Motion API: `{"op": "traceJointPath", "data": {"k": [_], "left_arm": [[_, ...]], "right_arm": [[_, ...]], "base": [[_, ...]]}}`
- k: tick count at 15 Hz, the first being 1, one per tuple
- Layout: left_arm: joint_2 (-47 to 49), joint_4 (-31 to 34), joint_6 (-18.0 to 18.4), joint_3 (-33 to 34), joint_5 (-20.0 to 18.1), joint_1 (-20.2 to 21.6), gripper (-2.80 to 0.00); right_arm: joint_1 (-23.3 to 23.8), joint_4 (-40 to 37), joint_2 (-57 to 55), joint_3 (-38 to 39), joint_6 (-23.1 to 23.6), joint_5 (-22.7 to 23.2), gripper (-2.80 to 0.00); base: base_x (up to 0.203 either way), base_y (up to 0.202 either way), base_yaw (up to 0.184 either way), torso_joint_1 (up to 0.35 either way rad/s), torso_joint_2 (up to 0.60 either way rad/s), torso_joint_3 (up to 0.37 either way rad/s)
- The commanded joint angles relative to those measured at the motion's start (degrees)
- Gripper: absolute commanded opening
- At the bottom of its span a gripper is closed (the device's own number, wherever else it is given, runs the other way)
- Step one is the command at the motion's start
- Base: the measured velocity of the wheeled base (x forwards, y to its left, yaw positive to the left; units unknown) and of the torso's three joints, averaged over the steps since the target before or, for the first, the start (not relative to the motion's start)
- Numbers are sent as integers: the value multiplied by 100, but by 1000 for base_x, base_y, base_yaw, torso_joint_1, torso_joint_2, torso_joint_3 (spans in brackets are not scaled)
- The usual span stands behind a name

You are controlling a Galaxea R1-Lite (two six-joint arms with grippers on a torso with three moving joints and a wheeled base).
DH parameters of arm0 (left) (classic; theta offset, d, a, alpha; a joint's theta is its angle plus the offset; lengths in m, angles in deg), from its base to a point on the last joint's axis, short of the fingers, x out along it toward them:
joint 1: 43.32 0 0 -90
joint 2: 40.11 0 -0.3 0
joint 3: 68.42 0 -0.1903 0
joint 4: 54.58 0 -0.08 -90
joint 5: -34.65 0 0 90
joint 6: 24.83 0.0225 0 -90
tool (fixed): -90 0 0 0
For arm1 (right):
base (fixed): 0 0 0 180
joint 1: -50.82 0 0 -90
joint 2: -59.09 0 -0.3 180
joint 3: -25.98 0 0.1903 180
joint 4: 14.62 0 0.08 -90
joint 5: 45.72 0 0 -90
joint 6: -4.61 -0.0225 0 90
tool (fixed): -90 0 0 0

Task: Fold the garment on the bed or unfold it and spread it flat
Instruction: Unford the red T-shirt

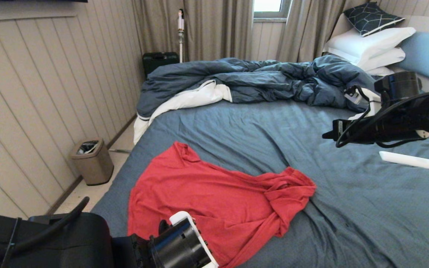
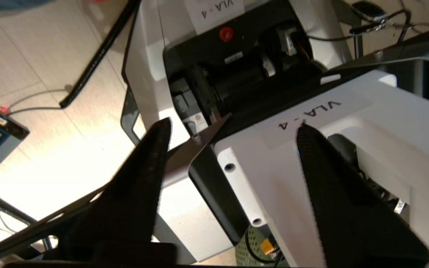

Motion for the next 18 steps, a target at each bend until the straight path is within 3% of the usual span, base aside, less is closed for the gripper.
{"op": "traceJointPath", "data": {"k": [1, 5, 6, 7, 12, 18], "left_arm": [[-118, 5, -23, -117, 103, 113, 0], [-82, -12, 180, -655, 290, 929, 0], [59, -34, 311, -928, 276, 1324, -224], [301, -50, 449, -1243, 267, 1713, -280], [1647, -288, 902, -2482, 277, 2486, -280], [2272, -1105, 1353, -3159, 356, 3462, -280]], "right_arm": [[0, -3, -1, 8, 0, 13, -280], [-105, -19, 37, 94, 6, 23, -280], [-174, -12, 51, 147, 8, 7, -280], [-211, -12, 60, 174, 1, 4, -280], [-220, -12, 60, 175, 0, 4, -280], [-289, -24, 15, 197, 0, 3, -280]], "base": [[0, 0, 0, 0, 0, 0], [0, 0, 0, 0, 0, 0], [0, 0, 0, 0, 0, 0], [0, 0, 0, 0, 0, 0], [0, 0, 0, 0, 0, 0], [0, 0, 0, 0, 0, 0]]}}
